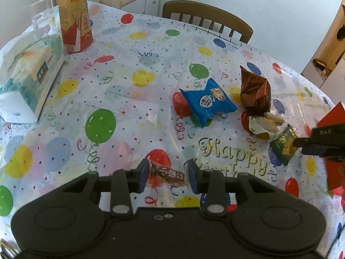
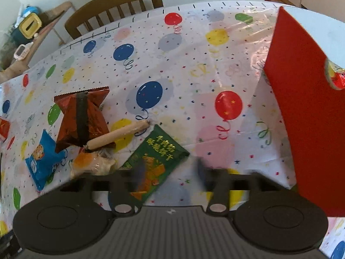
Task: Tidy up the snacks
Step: 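Grasp the small pink-wrapped candy with left tool while right tool grasps green cracker pack, then lift the pink candy and green cracker pack off the table, then carry the pink candy and green cracker pack over the red box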
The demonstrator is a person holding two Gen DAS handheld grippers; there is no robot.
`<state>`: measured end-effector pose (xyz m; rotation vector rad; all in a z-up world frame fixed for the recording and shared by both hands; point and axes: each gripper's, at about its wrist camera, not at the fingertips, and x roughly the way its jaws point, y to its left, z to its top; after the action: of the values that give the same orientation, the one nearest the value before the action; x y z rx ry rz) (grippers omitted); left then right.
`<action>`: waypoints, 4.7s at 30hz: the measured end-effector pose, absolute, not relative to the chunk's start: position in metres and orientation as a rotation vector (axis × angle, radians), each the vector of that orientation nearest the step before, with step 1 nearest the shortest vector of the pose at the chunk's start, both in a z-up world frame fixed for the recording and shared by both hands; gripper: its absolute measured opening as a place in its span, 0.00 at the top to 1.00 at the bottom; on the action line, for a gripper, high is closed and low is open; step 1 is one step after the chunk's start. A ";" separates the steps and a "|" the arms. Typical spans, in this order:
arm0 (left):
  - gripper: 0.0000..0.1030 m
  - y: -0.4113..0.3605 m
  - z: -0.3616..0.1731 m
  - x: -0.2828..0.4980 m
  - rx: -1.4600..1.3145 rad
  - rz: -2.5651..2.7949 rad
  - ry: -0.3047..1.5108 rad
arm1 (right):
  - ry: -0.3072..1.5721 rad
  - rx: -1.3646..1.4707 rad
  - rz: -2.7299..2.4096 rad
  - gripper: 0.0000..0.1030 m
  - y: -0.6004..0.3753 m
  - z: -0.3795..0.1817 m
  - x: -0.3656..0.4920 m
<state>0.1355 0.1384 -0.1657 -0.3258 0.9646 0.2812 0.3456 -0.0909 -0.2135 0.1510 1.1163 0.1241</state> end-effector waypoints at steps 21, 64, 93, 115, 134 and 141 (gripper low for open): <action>0.60 0.148 -0.172 0.128 -0.372 0.234 0.987 | 1.093 -0.024 0.197 0.48 -0.061 -0.219 0.336; 0.65 0.129 -0.164 0.122 -0.381 0.170 0.981 | 1.063 -0.051 0.314 0.79 -0.100 -0.205 0.271; 0.65 0.117 -0.144 0.110 -0.331 0.106 0.945 | 1.139 -0.085 0.144 0.34 -0.070 -0.222 0.258; 0.65 0.082 -0.122 0.111 -0.279 0.020 0.924 | 1.037 -0.010 0.219 0.58 -0.122 -0.160 0.220; 0.65 -0.094 -0.057 0.187 -0.124 -0.231 0.826 | 0.908 0.079 0.141 0.58 -0.296 -0.085 0.255; 0.65 -0.174 -0.066 0.228 -0.090 -0.282 0.851 | 0.927 0.103 0.107 0.58 -0.372 -0.098 0.290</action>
<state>0.2276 -0.1739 -0.0661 -0.0895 0.8506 -0.2822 0.2902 -0.3722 -0.0975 0.1034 0.9269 0.1069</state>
